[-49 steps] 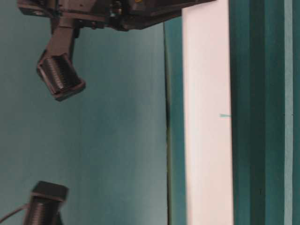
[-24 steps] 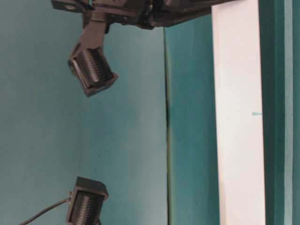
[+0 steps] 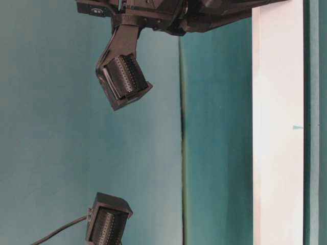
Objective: Lift a wooden board with both hands.
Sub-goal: 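Set the board down on the table with both grippers still closed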
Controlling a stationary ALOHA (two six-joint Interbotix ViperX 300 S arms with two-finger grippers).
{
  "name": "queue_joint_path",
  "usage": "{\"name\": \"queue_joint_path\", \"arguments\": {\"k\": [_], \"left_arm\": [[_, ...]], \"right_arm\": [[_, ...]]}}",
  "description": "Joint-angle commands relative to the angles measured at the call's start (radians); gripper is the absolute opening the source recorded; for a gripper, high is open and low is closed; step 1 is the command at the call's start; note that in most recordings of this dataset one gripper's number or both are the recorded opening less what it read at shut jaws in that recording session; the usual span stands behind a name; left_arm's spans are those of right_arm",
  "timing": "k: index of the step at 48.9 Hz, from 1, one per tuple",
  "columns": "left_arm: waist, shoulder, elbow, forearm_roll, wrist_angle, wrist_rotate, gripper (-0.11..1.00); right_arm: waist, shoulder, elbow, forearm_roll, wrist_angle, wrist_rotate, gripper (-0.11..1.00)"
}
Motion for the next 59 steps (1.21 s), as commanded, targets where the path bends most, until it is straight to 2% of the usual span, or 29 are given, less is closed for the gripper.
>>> {"name": "queue_joint_path", "arguments": {"k": [1, 40, 59], "left_arm": [[0.005, -0.002, -0.005, 0.0, -0.018, -0.006, 0.18], [-0.023, 0.006, -0.003, 0.002, -0.043, -0.072, 0.18], [-0.031, 0.006, -0.003, 0.002, -0.043, -0.075, 0.18]], "right_arm": [[0.011, 0.002, -0.005, 0.005, -0.011, -0.011, 0.22], [-0.011, 0.002, 0.018, 0.0, -0.035, -0.014, 0.22], [-0.012, 0.002, 0.026, 0.0, -0.055, -0.014, 0.22]]}}
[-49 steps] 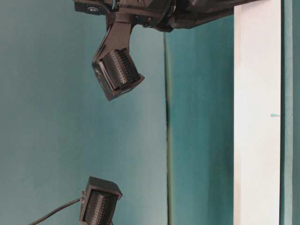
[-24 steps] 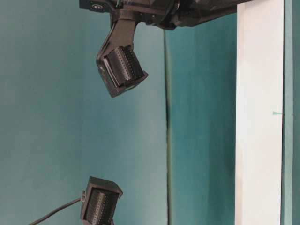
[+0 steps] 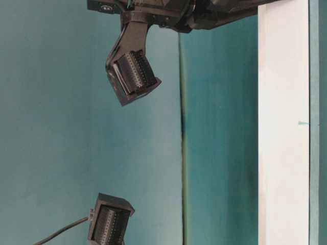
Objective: Lift a wooden board with both hands.
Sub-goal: 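Set the board down on the table with both grippers still closed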
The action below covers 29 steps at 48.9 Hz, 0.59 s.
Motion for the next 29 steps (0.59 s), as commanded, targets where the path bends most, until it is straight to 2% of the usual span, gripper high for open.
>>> {"name": "queue_joint_path", "arguments": {"k": [1, 13, 20, 29], "left_arm": [[-0.006, -0.005, -0.006, -0.002, -0.009, -0.009, 0.18], [-0.003, -0.005, -0.003, -0.002, -0.011, 0.002, 0.18], [-0.003, -0.011, 0.005, -0.002, -0.069, 0.02, 0.18], [-0.003, -0.011, 0.009, -0.002, -0.071, 0.026, 0.18]], "right_arm": [[0.0, -0.002, 0.0, 0.0, -0.017, -0.011, 0.22], [0.0, -0.002, 0.006, 0.005, -0.025, -0.009, 0.22], [0.0, -0.002, 0.008, 0.005, -0.037, 0.002, 0.22], [0.0, -0.002, 0.008, 0.017, -0.052, 0.005, 0.22]]}}
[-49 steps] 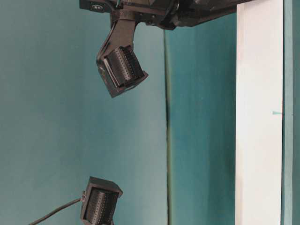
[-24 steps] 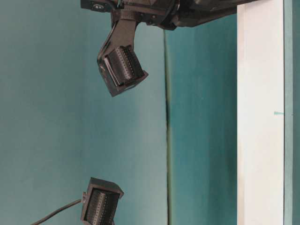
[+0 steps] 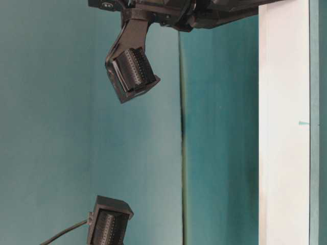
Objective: Lift a wooden board with both hands.
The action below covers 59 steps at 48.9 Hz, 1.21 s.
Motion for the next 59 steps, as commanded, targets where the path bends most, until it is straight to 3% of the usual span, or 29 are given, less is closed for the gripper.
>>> {"name": "queue_joint_path", "arguments": {"k": [1, 15, 25, 29, 35, 41, 59], "left_arm": [[-0.003, -0.005, -0.008, -0.003, -0.018, 0.003, 0.18], [-0.003, -0.006, -0.008, -0.003, -0.014, 0.067, 0.18], [-0.002, -0.006, -0.009, -0.003, -0.006, 0.055, 0.19], [-0.002, -0.006, -0.009, -0.003, 0.008, 0.034, 0.36], [-0.002, -0.006, -0.006, -0.003, 0.021, 0.012, 0.73], [0.0, -0.008, 0.0, -0.003, 0.026, 0.014, 0.98], [-0.005, -0.118, -0.015, -0.003, 0.051, 0.028, 1.0]], "right_arm": [[0.002, 0.003, -0.005, 0.008, -0.021, 0.002, 0.22], [0.002, 0.003, -0.006, 0.043, -0.012, 0.003, 0.24], [0.0, 0.002, -0.003, 0.031, -0.012, 0.003, 0.79], [0.0, 0.002, -0.003, 0.026, -0.012, 0.003, 0.93], [0.0, 0.0, -0.002, 0.026, -0.012, 0.006, 0.92], [0.0, 0.002, -0.002, 0.025, -0.012, 0.006, 0.92], [-0.003, -0.063, -0.002, 0.026, -0.02, 0.008, 0.92]]}}
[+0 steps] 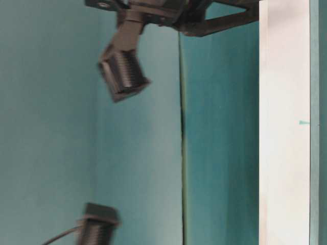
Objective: Lift a wooden board with both hands.
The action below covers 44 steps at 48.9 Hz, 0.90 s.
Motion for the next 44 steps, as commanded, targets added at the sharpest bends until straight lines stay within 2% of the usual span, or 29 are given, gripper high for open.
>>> {"name": "queue_joint_path", "arguments": {"k": [1, 11, 22, 28, 39, 44], "left_arm": [[-0.003, -0.06, -0.02, -0.002, 0.0, 0.009, 1.0], [-0.006, -0.206, -0.018, -0.002, -0.011, 0.018, 1.0], [-0.006, -0.365, 0.012, -0.002, -0.017, 0.015, 1.0], [-0.006, -0.451, 0.038, -0.002, -0.063, 0.009, 1.0], [-0.005, -0.581, 0.081, -0.002, -0.204, 0.003, 1.0], [-0.003, -0.627, 0.095, -0.002, -0.259, 0.002, 1.0]], "right_arm": [[-0.002, -0.037, -0.003, -0.002, -0.003, 0.006, 0.92], [-0.006, -0.155, -0.003, -0.003, -0.002, 0.003, 0.92], [-0.044, -0.327, 0.032, -0.003, -0.048, 0.005, 0.92], [-0.061, -0.43, 0.066, -0.003, -0.129, 0.005, 0.92], [-0.063, -0.591, 0.175, -0.003, -0.37, -0.008, 0.92], [-0.063, -0.653, 0.215, -0.003, -0.417, -0.003, 0.92]]}}
